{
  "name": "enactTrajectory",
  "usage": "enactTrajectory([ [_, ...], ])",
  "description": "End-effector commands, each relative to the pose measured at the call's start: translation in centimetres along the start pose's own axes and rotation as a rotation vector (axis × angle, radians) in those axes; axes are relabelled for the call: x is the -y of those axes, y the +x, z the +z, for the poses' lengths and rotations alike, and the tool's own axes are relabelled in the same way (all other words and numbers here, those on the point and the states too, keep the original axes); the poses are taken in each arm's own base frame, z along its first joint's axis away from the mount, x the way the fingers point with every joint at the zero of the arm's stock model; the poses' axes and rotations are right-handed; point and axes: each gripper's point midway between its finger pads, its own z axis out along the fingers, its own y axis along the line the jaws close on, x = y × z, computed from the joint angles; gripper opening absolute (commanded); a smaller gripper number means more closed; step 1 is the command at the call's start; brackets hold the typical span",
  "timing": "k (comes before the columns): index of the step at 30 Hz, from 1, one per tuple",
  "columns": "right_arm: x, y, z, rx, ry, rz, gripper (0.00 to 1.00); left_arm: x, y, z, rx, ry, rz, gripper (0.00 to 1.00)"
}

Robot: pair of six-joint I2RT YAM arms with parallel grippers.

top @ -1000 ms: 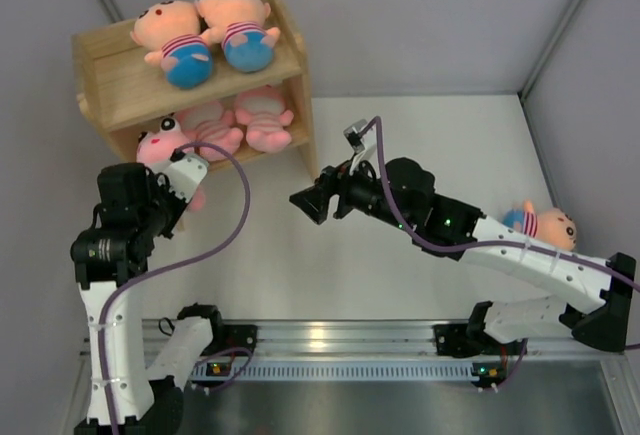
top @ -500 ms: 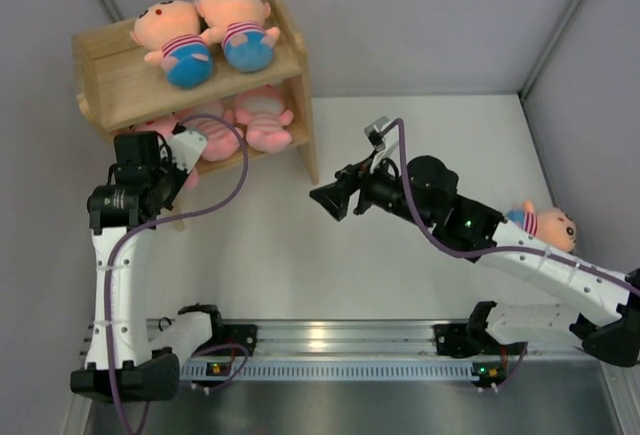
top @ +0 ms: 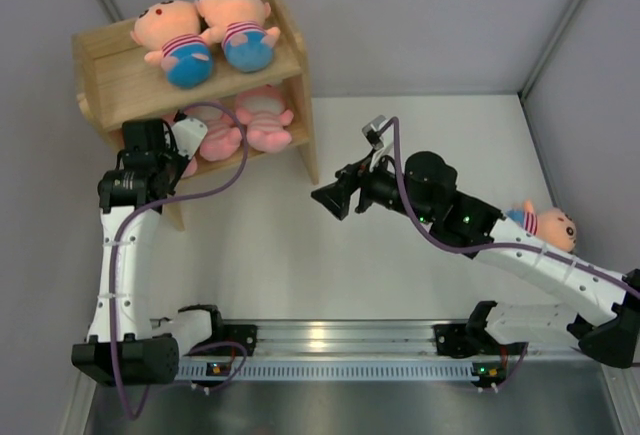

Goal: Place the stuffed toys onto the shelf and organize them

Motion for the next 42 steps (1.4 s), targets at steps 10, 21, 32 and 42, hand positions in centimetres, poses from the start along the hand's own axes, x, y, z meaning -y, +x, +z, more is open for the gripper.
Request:
enactTrajectory([
  [10, 1.9, -0.4, 0.4, 0.0, 0.034, -0.005, 0.8, -1.8, -1.5, 3.6, 0.018, -0.07, 0.053, 0.0],
  [21, 2.6, -0.4, 0.0, -0.001, 0.049, -0.003, 0.8, -1.4, -1.0, 3.1, 0.034, -0.074, 0.019, 0.47],
  [32, 9.3, 0.7, -1.6, -0.054, 0.365, 0.035, 0.88, -1.5, -1.5, 0.1, 0.126, -0.092, 0.005, 0.7],
  [42, 28.8, 5.7, -15.7, -0.067, 1.148, 0.372, 0.99, 0.7, -0.8, -0.9, 0.174, -0.022, 0.021, 0.78],
])
